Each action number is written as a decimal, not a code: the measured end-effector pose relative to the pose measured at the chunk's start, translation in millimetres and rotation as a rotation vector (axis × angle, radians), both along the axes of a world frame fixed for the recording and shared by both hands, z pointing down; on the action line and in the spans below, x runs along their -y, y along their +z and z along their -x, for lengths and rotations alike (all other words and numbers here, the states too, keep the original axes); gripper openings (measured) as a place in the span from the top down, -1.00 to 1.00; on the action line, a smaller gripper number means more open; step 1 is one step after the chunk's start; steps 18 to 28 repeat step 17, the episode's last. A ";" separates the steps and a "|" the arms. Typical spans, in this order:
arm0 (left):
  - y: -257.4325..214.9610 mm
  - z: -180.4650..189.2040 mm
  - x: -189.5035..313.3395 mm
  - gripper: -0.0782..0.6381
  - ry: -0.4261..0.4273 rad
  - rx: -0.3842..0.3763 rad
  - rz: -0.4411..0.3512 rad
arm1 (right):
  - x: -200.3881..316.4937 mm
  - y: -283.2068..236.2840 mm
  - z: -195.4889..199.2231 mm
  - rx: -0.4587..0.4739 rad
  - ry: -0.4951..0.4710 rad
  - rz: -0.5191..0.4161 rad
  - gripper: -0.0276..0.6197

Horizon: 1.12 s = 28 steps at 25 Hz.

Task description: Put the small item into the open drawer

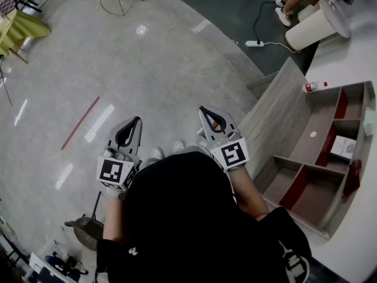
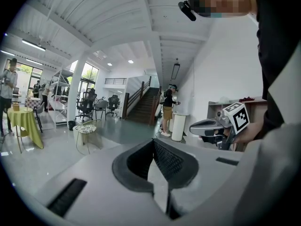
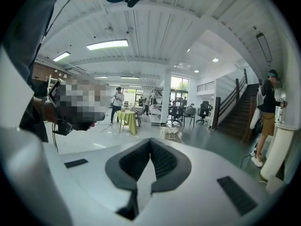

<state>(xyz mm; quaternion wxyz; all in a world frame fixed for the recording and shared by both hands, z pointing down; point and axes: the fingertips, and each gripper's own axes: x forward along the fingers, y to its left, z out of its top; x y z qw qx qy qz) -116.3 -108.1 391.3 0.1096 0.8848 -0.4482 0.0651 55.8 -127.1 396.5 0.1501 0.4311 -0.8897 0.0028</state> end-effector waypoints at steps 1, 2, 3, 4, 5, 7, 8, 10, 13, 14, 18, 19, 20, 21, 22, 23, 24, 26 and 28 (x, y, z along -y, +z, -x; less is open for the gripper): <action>0.1 -0.4 -0.3 0.77 0.000 0.000 0.000 | -0.4 0.3 -0.1 -0.001 -0.001 0.001 0.88; 0.3 -1.0 -0.6 0.77 0.000 0.000 0.001 | -0.9 0.4 -0.4 -0.002 -0.002 0.001 0.88; 0.3 -1.7 -0.9 0.77 0.001 0.001 0.001 | -1.3 0.4 -0.8 -0.001 -0.002 0.001 0.88; 0.4 -2.5 -1.1 0.77 0.002 0.002 0.002 | -1.6 0.3 -1.2 0.000 -0.001 0.001 0.88; 0.4 -3.0 -1.1 0.77 0.003 0.003 0.002 | -1.8 0.5 -1.6 0.001 0.000 0.003 0.88; 0.5 -3.3 -1.3 0.77 0.004 0.004 0.002 | -2.4 1.0 -1.6 0.001 0.000 0.005 0.88; 0.8 -3.2 -1.6 0.77 0.004 0.004 0.002 | -2.7 1.4 -1.4 0.000 0.000 0.006 0.88; 1.3 -3.0 -1.9 0.77 0.003 0.003 0.004 | -3.5 2.7 -1.6 -0.004 0.000 0.011 0.88; 2.6 -3.5 -2.3 0.77 0.003 0.000 0.015 | -4.8 5.8 -2.2 -0.003 0.003 0.025 0.88; 3.0 -3.8 -2.7 0.77 0.002 -0.001 0.020 | -5.4 6.9 -2.6 -0.001 0.005 0.030 0.88; 3.9 -4.6 -3.8 0.77 0.003 -0.003 0.020 | -7.0 8.1 -3.1 0.002 0.006 0.034 0.88; 3.9 -4.6 -3.8 0.77 0.003 -0.003 0.020 | -7.0 8.1 -3.1 0.002 0.006 0.034 0.88; 3.9 -4.6 -3.8 0.77 0.003 -0.003 0.020 | -7.0 8.1 -3.1 0.002 0.006 0.034 0.88; 3.9 -4.6 -3.8 0.77 0.003 -0.003 0.020 | -7.0 8.1 -3.1 0.002 0.006 0.034 0.88; 3.9 -4.6 -3.8 0.77 0.003 -0.003 0.020 | -7.0 8.1 -3.1 0.002 0.006 0.034 0.88; 3.9 -4.6 -3.8 0.77 0.003 -0.003 0.020 | -7.0 8.1 -3.1 0.002 0.006 0.034 0.88; 3.9 -4.6 -3.8 0.77 0.003 -0.003 0.020 | -7.0 8.1 -3.1 0.002 0.006 0.034 0.88; 3.9 -4.6 -3.8 0.77 0.003 -0.003 0.020 | -7.0 8.1 -3.1 0.002 0.006 0.034 0.88; 3.9 -4.6 -3.8 0.77 0.003 -0.003 0.020 | -7.0 8.1 -3.1 0.002 0.006 0.034 0.88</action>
